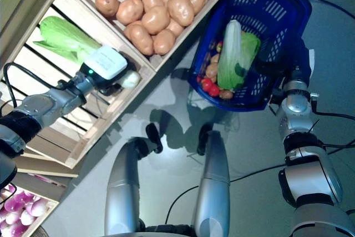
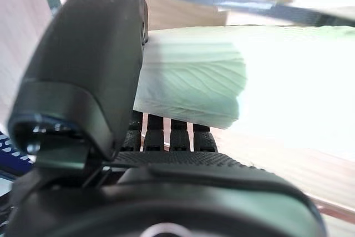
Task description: Put vegetables into the basket
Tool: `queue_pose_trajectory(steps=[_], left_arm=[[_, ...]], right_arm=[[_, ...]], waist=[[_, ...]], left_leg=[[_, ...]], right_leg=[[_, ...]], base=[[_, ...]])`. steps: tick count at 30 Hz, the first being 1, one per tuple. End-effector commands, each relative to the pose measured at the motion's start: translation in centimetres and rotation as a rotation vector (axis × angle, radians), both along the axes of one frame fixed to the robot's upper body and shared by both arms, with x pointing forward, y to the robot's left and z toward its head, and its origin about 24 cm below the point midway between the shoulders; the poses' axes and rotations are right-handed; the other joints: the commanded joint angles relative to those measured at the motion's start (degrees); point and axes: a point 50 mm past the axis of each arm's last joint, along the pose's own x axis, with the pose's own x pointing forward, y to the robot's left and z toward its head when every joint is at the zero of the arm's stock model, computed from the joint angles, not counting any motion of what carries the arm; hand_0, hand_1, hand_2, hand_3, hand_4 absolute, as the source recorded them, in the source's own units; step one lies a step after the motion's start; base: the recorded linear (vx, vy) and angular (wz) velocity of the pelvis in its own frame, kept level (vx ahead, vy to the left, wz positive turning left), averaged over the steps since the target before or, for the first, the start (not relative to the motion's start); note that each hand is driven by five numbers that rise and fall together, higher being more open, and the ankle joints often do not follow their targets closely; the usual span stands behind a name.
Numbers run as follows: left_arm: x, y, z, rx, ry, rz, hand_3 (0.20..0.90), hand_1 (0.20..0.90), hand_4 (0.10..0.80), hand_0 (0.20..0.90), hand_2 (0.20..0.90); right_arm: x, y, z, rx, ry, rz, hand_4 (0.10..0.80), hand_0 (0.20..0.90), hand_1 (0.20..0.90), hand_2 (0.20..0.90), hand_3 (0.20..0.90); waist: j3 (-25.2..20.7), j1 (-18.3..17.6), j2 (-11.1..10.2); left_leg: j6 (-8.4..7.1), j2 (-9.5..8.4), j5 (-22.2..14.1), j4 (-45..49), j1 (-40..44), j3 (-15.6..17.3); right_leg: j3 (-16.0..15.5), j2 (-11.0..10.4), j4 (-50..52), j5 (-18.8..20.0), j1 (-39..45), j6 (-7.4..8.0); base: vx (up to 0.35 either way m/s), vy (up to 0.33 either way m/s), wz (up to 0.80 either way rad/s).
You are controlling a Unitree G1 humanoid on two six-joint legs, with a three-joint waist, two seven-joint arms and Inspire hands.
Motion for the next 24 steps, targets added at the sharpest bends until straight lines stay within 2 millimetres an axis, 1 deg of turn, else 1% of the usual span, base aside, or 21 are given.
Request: queue_pose_trajectory(steps=[1, 3, 5, 7, 9, 11, 12, 13, 14, 15, 16, 17, 18, 19, 20, 22, 23, 24], left_arm=[[-0.4, 1.9, -0.3, -0.078, -0.019, 0.064, 0.300, 0.300, 0.400, 0.300, 0.300], [-0.5, 2.2, -0.4, -0.138, -0.041, 0.079, 0.300, 0.300, 0.400, 0.300, 0.300], [-0.7, 2.5, -0.5, -0.205, -0.067, 0.086, 0.300, 0.300, 0.400, 0.300, 0.300], [-1.0, 2.9, -0.8, -0.236, -0.082, 0.087, 0.300, 0.300, 0.400, 0.300, 0.300], [-1.2, 3.1, -1.0, -0.289, -0.093, 0.095, 0.300, 0.300, 0.400, 0.300, 0.300], [-1.9, 3.9, -1.3, -0.428, -0.106, 0.122, 0.300, 0.300, 0.400, 0.300, 0.300], [-2.3, 4.6, -2.0, -0.608, -0.095, 0.170, 0.300, 0.300, 0.400, 0.300, 0.300], [-2.6, 4.9, -2.9, -0.711, -0.074, 0.200, 0.300, 0.300, 0.400, 0.300, 0.300], [-2.7, 4.9, -3.2, -0.725, -0.069, 0.204, 0.300, 0.300, 0.400, 0.300, 0.300], [-3.2, 4.9, -4.2, -0.852, -0.054, 0.215, 0.300, 0.300, 0.400, 0.300, 0.300], [-3.7, 4.7, -5.2, -0.926, -0.028, 0.221, 0.300, 0.300, 0.400, 0.300, 0.300], [-4.6, 3.9, -6.6, -1.069, -0.005, 0.204, 0.300, 0.300, 0.400, 0.300, 0.300], [-5.2, 3.4, -7.4, -1.105, 0.011, 0.193, 0.300, 0.300, 0.400, 0.300, 0.300], [-5.4, 3.3, -7.7, -1.111, 0.019, 0.194, 0.300, 0.300, 0.400, 0.300, 0.300], [-6.0, 2.9, -8.4, -1.148, 0.040, 0.196, 0.300, 0.300, 0.400, 0.300, 0.300], [-6.9, 2.8, -9.3, -1.315, 0.092, 0.210, 0.300, 0.300, 0.400, 0.300, 0.300], [-7.4, 2.7, -9.7, -1.420, 0.132, 0.206, 0.300, 0.300, 0.400, 0.300, 0.300], [-7.7, 2.6, -10.0, -1.461, 0.148, 0.200, 0.300, 0.300, 0.400, 0.300, 0.300]], right_arm=[[-0.4, 0.1, 5.1, 0.014, -0.285, 0.057, 0.800, 0.900, 0.900, 0.900, 0.900], [-0.3, 0.9, 5.1, 0.020, -0.303, 0.098, 0.800, 0.900, 0.900, 0.900, 0.900], [-0.4, 1.7, 5.4, 0.076, -0.358, 0.156, 0.800, 0.900, 0.900, 0.900, 0.900], [-0.7, 2.4, 5.3, 0.078, -0.394, 0.173, 0.800, 0.900, 0.900, 0.900, 0.900], [-0.9, 3.8, 5.0, 0.070, -0.414, 0.210, 0.800, 0.900, 0.900, 0.900, 0.900], [-1.3, 5.5, 4.4, 0.102, -0.430, 0.306, 0.800, 0.900, 0.900, 0.900, 0.900], [-1.6, 6.6, 3.5, 0.154, -0.433, 0.393, 0.800, 0.900, 0.900, 0.900, 0.900], [-1.8, 7.5, 2.6, 0.193, -0.434, 0.454, 0.800, 0.900, 0.900, 0.900, 0.900], [-1.8, 7.6, 2.4, 0.198, -0.431, 0.463, 0.800, 0.900, 0.900, 0.900, 0.900], [-2.1, 9.0, 1.0, 0.238, -0.415, 0.524, 0.800, 0.900, 0.900, 0.900, 0.900], [-2.5, 10.0, -0.3, 0.261, -0.394, 0.562, 0.800, 0.900, 0.900, 0.900, 0.900], [-3.4, 11.3, -1.9, 0.300, -0.384, 0.624, 0.800, 0.900, 0.900, 0.900, 0.900], [-4.1, 11.7, -3.2, 0.332, -0.371, 0.658, 0.800, 0.900, 0.900, 0.900, 0.900], [-4.4, 11.8, -3.7, 0.343, -0.362, 0.662, 0.800, 0.900, 0.900, 0.900, 0.900], [-5.1, 12.1, -5.2, 0.370, -0.329, 0.664, 0.800, 0.900, 0.900, 0.900, 0.900], [-6.1, 12.8, -6.8, 0.379, -0.281, 0.698, 0.800, 0.900, 0.900, 0.900, 0.900], [-6.7, 13.3, -7.8, 0.370, -0.235, 0.708, 0.800, 0.900, 0.900, 0.900, 0.900], [-6.9, 13.4, -8.2, 0.364, -0.219, 0.719, 0.800, 0.900, 0.900, 0.900, 0.900]], waist=[[-0.3, 0.9, -1.3], [-0.3, 0.9, -1.6], [-0.3, 1.0, -2.0], [-0.3, 0.9, -2.5], [-0.3, 1.0, -3.1], [-1.1, 1.2, -3.7], [-2.4, 1.6, -4.1], [-3.3, 1.8, -4.4], [-3.5, 1.8, -4.5], [-4.9, 2.2, -4.8], [-6.2, 2.4, -5.2], [-8.2, 2.8, -5.7], [-9.5, 3.0, -5.8], [-10.0, 3.1, -5.9], [-11.8, 3.3, -5.9], [-14.8, 3.8, -5.9], [-16.6, 4.0, -5.8], [-17.6, 4.1, -5.7]], left_leg=[[-2.90, -0.50, -6.0, -5.7, 7.1, 1.2], [-2.93, -0.50, -5.8, -6.3, 8.3, 1.1], [-2.85, -0.45, -5.7, -7.1, 10.5, 1.4], [-2.70, -0.47, -5.6, -7.8, 12.9, 1.6], [-2.72, -0.60, -5.3, -9.3, 16.3, 1.6], [-2.54, -0.94, -4.6, -11.7, 20.5, 1.7], [-2.37, -1.23, -4.1, -13.1, 22.5, 1.7], [-2.29, -1.53, -3.6, -14.3, 24.1, 1.6], [-2.28, -1.64, -3.4, -14.8, 24.6, 1.6], [-2.15, -2.10, -2.6, -16.7, 26.8, 1.5], [-2.09, -2.75, -1.7, -19.2, 29.2, 1.7], [-2.06, -3.66, -0.3, -22.9, 33.0, 1.9], [-2.11, -4.28, 0.5, -25.5, 35.6, 1.8], [-2.12, -4.48, 0.9, -26.5, 36.6, 1.9], [-2.21, -5.08, 1.9, -29.8, 39.6, 2.0], [-2.37, -6.19, 3.6, -36.1, 45.2, 2.0], [-2.55, -6.73, 4.9, -40.8, 49.0, 1.9], [-2.67, -7.10, 5.4, -43.1, 51.0, 1.9]], right_leg=[[-1.7, 2.2, -8.2, 3.2, 5.2, 0.01], [-1.9, 2.3, -8.6, 3.2, 6.5, -0.11], [-2.2, 2.3, -9.2, 3.0, 8.6, -0.37], [-2.7, 2.2, -9.5, 2.7, 11.0, -0.58], [-3.2, 2.1, -10.8, 2.7, 14.3, -0.44], [-4.1, 1.8, -12.9, 3.0, 18.3, -0.52], [-4.5, 1.8, -14.0, 3.2, 20.2, -0.66], [-4.9, 1.8, -15.1, 3.4, 21.8, -0.72], [-5.0, 1.8, -15.4, 3.5, 22.3, -0.70], [-5.5, 1.8, -16.9, 3.8, 24.3, -0.70], [-5.9, 1.9, -18.9, 4.2, 26.7, -0.61], [-6.7, 2.4, -22.6, 5.0, 30.8, -0.45], [-7.2, 2.9, -25.5, 5.7, 33.7, -0.33], [-7.5, 3.2, -26.6, 5.9, 34.8, -0.29], [-8.0, 4.1, -30.2, 6.7, 38.2, -0.19], [-8.6, 5.8, -37.4, 8.1, 44.5, 0.06], [-9.2, 6.9, -42.5, 9.2, 48.8, 0.15], [-9.4, 7.5, -45.4, 9.7, 51.2, 0.24]], base=[[0.000, 0.000, 0.00], [0.000, 0.000, 0.00], [0.000, 0.000, 0.00], [0.000, 0.000, 0.00], [0.006, -0.008, 0.03], [0.016, -0.001, 0.10], [0.040, 0.009, 0.06], [0.035, 0.006, 0.02], [0.063, 0.004, 0.05], [0.099, 0.009, 0.10], [0.184, 0.009, 0.11], [0.216, 0.005, 0.10], [0.193, -0.005, 0.08], [0.201, -0.016, 0.13], [0.221, -0.015, 0.15], [0.280, -0.006, 0.12], [0.269, 0.002, 0.07], [0.271, 0.002, 0.11]])
